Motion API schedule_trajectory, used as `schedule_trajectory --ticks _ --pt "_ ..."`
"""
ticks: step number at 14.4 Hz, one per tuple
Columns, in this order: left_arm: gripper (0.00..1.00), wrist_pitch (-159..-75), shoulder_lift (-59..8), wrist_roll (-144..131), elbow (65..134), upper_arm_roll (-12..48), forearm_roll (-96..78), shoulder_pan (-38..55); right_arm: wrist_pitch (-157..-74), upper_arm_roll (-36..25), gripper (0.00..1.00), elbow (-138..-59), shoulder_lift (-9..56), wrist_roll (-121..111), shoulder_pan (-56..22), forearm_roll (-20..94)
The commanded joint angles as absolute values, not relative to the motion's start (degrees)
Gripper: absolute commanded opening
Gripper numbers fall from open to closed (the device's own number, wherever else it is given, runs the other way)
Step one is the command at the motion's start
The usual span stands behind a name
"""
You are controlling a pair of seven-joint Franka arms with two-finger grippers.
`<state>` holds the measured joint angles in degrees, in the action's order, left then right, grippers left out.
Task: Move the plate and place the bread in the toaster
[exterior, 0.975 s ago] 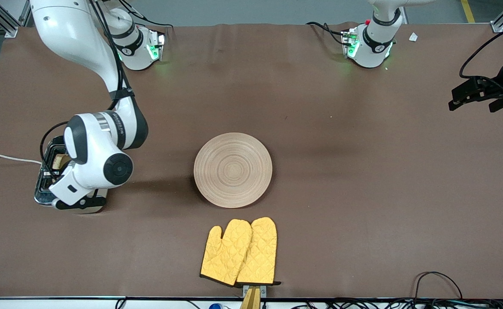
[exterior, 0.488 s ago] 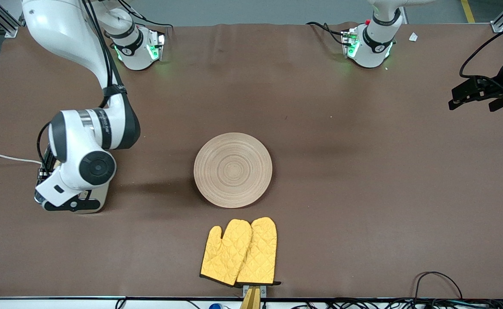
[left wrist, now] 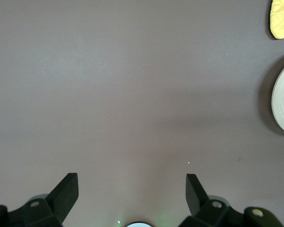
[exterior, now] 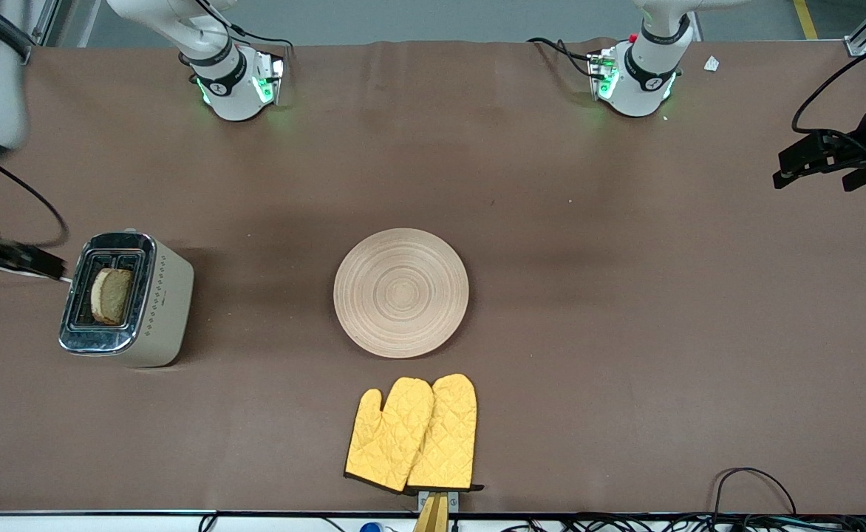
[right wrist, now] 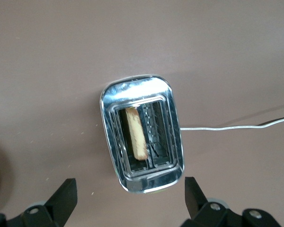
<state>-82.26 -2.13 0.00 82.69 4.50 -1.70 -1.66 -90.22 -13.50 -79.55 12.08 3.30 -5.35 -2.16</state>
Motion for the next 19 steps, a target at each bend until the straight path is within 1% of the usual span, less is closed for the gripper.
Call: schedule_trajectory --ticks 1,2,3,4,5,7,10,11,19 --pt "1.0 -81.7 -0.8 -0.4 83.5 4.7 -2.5 -1.8 -91.1 -12.2 1.0 -89.3 3.1 -4.8 -0.1 0.8" --pt "1.0 -81.7 -0.8 -0.3 83.5 4.7 -2.5 -1.8 -90.8 -12.2 1.0 -91.5 0.2 -5.9 0.7 1.1" --pt "1.0 -81.7 -0.8 -0.2 83.5 4.8 -2.5 -1.8 -90.5 -12.3 1.0 -95.4 -4.4 -6.0 0.6 2.4" --pt "1.0 -81.7 -0.8 -0.2 83.6 4.8 -2.5 -1.8 -91.4 -12.0 1.0 -99.9 -8.7 -6.1 0.3 2.4" --pt "1.0 -81.7 -0.7 -0.3 83.5 4.8 -2.4 -1.7 -92.8 -11.8 1.0 -102.9 -11.4 -6.1 -0.1 2.4" --pt "1.0 -81.7 -0.8 -0.3 83.5 4.9 -2.5 -1.6 -93.5 -10.9 1.0 -103.6 -12.0 -6.1 -1.6 1.8" --pt "1.0 -81.7 -0.9 -0.3 83.1 4.9 -2.4 -1.1 -94.4 -6.2 1.0 -102.8 -12.0 -5.6 -2.2 0.4" --pt "1.0 -81.7 -1.1 0.3 82.8 4.9 -2.4 -1.0 -95.0 -5.6 1.0 -102.7 -12.0 -5.5 -2.2 -0.1" --pt "1.0 -81.8 -1.7 0.3 81.7 4.9 -2.1 -0.6 -94.7 -5.8 1.0 -101.3 -11.5 -5.5 -1.6 -0.9"
